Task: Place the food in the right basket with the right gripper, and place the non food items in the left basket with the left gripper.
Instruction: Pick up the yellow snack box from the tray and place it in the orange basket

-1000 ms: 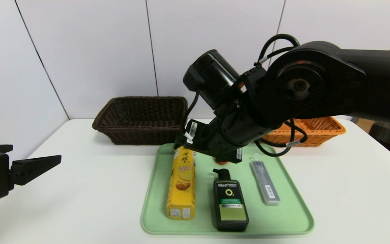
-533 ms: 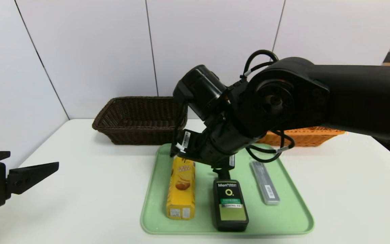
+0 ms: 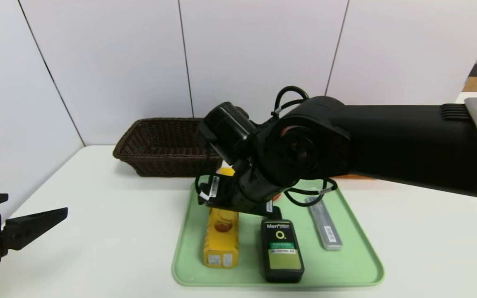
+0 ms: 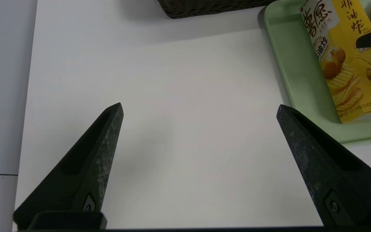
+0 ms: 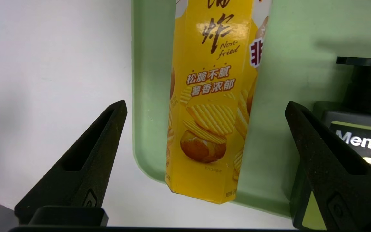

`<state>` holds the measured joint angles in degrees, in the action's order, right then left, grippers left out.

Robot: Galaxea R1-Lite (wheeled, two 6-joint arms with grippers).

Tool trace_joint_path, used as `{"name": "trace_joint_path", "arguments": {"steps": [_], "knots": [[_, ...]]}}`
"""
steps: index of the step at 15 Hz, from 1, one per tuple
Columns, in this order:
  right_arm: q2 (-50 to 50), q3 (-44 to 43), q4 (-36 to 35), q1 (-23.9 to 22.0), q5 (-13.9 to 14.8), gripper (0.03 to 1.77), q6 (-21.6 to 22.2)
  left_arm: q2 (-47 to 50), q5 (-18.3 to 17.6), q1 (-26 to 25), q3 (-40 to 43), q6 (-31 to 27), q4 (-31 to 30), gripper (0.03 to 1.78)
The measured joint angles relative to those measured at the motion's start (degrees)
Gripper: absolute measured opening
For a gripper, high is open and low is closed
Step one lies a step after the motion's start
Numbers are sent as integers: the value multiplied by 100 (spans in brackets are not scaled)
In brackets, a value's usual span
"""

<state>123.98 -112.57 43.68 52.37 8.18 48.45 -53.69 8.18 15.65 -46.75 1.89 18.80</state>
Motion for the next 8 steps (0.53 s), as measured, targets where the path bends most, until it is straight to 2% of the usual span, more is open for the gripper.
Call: {"name": "trace_joint_path", "arguments": {"steps": [3, 7, 8], "knots": [[157, 0, -162, -4, 74, 170, -261, 5, -5, 0, 34, 1, 0, 169], [391, -2, -407, -6, 596, 170, -716, -11, -16, 0, 59, -7, -4, 169], [439, -2, -413, -6, 625, 170, -827, -11, -16, 0, 67, 0, -4, 169]]}}
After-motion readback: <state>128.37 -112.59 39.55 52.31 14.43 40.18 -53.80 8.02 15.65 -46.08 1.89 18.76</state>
